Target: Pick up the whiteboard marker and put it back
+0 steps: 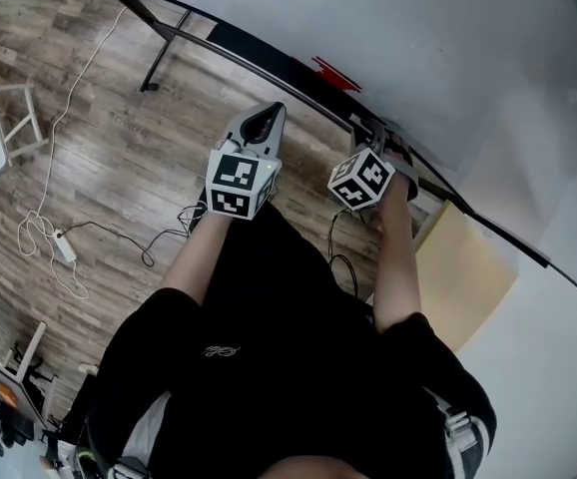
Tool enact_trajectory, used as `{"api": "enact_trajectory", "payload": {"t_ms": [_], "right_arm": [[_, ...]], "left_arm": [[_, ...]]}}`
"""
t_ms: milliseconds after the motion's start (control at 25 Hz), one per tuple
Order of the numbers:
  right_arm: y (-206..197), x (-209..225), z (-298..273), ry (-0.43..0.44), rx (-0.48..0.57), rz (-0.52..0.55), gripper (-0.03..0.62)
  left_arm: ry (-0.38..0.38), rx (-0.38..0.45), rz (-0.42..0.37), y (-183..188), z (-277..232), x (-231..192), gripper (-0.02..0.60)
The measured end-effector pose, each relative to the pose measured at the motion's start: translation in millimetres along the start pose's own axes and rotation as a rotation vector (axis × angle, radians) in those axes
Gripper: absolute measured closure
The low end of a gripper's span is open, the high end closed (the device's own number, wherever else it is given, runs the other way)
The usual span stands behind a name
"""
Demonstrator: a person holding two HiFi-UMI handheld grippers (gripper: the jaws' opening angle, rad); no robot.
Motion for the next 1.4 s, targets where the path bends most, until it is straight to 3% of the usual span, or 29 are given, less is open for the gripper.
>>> {"api": "enact_trajectory", "payload": {"t_ms": [280, 720, 1120, 1400], "right_arm": [[0.0, 2.2, 4.2, -0.048, 0.030, -0.040, 0.490], [-9.0, -3.3, 54.3, -0.197, 0.276, -0.287, 0.491], [-39.6, -43.0, 125.5, -0.381, 0.476, -0.435, 0.567], [-61.5, -84.8, 159.1, -0.409, 0.612, -0.532, 0.592]], "left_arm": [[0.008, 0.005, -0.013, 2.6, 6.5, -3.5, 0.575], [-0.038, 0.017, -0.068, 8.8, 22.3, 23.9, 0.575], [-0.091, 0.028, -0.155, 3.9, 58.0, 71.7, 0.575], [-0.103, 0.031, -0.215, -15.6, 87.2, 98.3, 0.575]]}}
Point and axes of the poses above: the fingertips, and each gripper's own axes: z backward along the fingers, x to its right, y out of its top, the point moved 6 cm from there along z, backward along the fingers, and after that the axes turned 12 degrees about y, right-handed, at the moved point
